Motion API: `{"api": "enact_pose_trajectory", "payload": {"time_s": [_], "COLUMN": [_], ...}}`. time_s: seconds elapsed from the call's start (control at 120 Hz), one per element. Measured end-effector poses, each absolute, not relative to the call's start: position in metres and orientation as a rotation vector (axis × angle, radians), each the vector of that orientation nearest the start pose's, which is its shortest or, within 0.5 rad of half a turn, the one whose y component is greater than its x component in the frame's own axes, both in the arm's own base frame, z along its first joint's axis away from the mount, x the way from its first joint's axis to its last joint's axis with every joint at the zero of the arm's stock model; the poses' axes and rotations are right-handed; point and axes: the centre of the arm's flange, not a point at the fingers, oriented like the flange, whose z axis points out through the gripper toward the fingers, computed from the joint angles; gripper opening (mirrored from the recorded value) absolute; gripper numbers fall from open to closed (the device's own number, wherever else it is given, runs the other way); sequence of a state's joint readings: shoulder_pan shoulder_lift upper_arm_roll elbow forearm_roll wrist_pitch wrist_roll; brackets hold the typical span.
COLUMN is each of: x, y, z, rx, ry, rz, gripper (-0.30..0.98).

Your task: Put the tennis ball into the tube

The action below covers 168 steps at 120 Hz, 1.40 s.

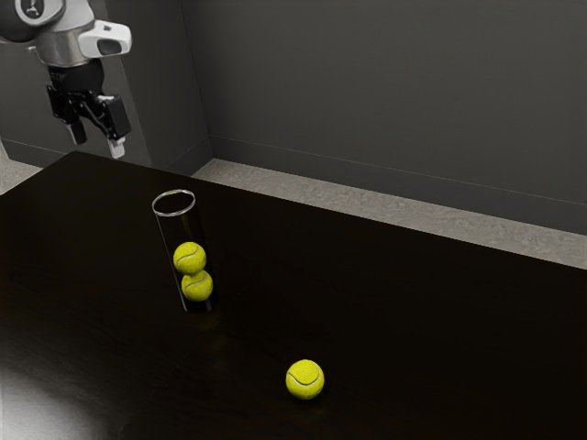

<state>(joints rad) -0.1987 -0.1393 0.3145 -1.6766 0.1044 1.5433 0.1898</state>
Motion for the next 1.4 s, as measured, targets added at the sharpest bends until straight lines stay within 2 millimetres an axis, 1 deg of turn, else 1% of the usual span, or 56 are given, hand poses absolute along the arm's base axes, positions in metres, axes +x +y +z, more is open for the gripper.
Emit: {"api": "enact_pose_trajectory", "payload": {"time_s": [0.142,0.233,0.3,0.342,0.4,0.492,0.533,0.558,0.6,0.692,0.75,0.817,0.958,1.067,1.25,1.4], "x": [0.504,0.507,0.511,0.513,0.515,0.519,0.524,0.528,0.534,0.547,0.551,0.556,0.562,0.557,0.545,0.537], "y": [0.078,0.064,0.056,0.038,0.006,-0.041,-0.059,-0.068,-0.081,-0.105,-0.113,-0.119,-0.139,-0.162,-0.191,-0.206], "z": [0.64,0.636,0.628,0.617,0.598,0.563,0.545,0.531,0.511,0.458,0.426,0.404,0.368,0.346,0.327,0.316], "rx": [-3.081,-3.079,-3.075,-3.071,-3.091,-3.108,-3.112,-3.122,-3.141,-3.17,-3.178,-3.184,-3.223,-3.229,-3.214,-3.177], "ry": [0.174,0.24,0.282,0.338,0.406,0.467,0.47,0.462,0.439,0.368,0.315,0.259,0.159,0.138,0.15,0.222], "rz": [0.025,0.037,0.064,0.095,0.134,0.171,0.188,0.208,0.238,0.333,0.387,0.407,0.44,0.475,0.5,0.503], "gripper": [0.69,0.69,0.69,0.69,0.69,0.69,0.69,0.69,0.69,0.69,0.69,0.69,0.69,0.69,0.69,0.69]}}
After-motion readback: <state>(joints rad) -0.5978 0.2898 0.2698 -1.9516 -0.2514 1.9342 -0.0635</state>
